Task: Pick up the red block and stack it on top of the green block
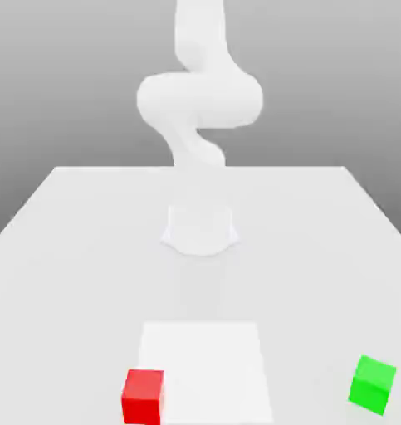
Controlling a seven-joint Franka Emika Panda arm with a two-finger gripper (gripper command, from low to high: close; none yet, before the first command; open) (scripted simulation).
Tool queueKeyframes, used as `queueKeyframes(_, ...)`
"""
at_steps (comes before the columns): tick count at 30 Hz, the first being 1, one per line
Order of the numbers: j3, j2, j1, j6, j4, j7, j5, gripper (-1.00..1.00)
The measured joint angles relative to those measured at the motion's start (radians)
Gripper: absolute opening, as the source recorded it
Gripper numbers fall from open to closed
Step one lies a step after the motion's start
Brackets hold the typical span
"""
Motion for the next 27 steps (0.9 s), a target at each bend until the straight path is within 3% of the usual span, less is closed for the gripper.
queueKeyframes(27, -0.099, 0.983, -0.036, 0.388, -0.13, -0.162, 0.072, 0.0)
